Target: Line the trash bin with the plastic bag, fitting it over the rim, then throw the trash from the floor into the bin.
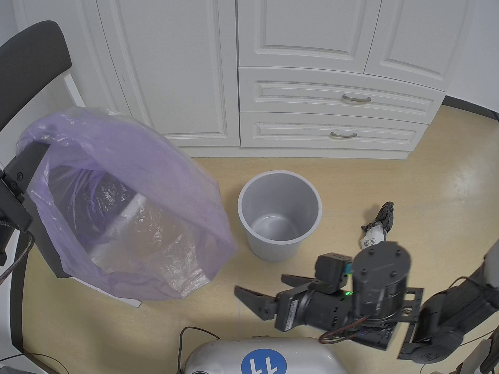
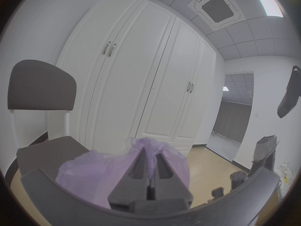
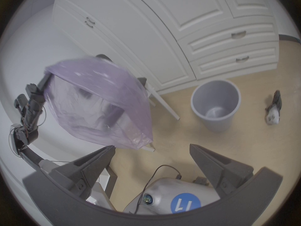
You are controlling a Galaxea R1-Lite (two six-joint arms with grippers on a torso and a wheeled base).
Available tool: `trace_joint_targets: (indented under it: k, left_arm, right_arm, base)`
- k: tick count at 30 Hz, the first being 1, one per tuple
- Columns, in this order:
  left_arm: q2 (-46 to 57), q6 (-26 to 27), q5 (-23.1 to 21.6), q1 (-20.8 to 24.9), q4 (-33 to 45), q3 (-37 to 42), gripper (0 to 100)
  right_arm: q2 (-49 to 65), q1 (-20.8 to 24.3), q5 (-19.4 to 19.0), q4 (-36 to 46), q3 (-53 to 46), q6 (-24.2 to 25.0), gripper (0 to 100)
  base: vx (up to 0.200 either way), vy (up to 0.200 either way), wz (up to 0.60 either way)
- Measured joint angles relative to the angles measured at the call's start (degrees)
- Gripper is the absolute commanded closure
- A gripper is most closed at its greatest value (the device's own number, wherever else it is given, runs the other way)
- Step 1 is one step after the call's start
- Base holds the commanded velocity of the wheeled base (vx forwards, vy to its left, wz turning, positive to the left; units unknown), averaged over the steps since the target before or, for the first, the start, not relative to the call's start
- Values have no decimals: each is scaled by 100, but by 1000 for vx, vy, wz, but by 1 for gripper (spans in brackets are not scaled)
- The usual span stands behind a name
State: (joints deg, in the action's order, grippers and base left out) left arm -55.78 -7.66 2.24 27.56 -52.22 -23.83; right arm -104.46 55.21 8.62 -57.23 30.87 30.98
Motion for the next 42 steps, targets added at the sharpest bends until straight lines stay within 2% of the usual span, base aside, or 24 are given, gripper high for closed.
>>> trace_joint_targets:
  k: [8, 13, 17, 25, 34, 42]
  left_arm:
    - [140, 9, -4, 2, -9, -28, 100]
    - [207, 0, -6, 2, -13, -55, 100]
    - [238, -2, -6, 2, -13, -63, 100]
    - [243, -6, -6, 9, -13, -65, 100]
    - [223, -4, -9, 13, -13, -63, 100]
    - [204, -6, -6, 30, -13, -48, 100]
  right_arm:
    - [-1276, 261, 9, -1036, 212, 360, 0]
    - [-1880, 527, 13, -1174, 240, 428, 0]
    - [-2310, 674, 202, -1449, 374, 677, 0]
    - [-2996, 802, 475, -2814, 625, 1119, 0]
    - [-3276, 1154, -60, -3170, -26, 1136, 0]
    - [-3421, 1234, -50, -3170, 68, 1297, 0]
  base:
    - [0, 0, 0]
    - [0, 0, 0]
    - [0, 0, 0]
    - [0, 0, 0]
    - [0, 0, 0]
    - [0, 0, 0]
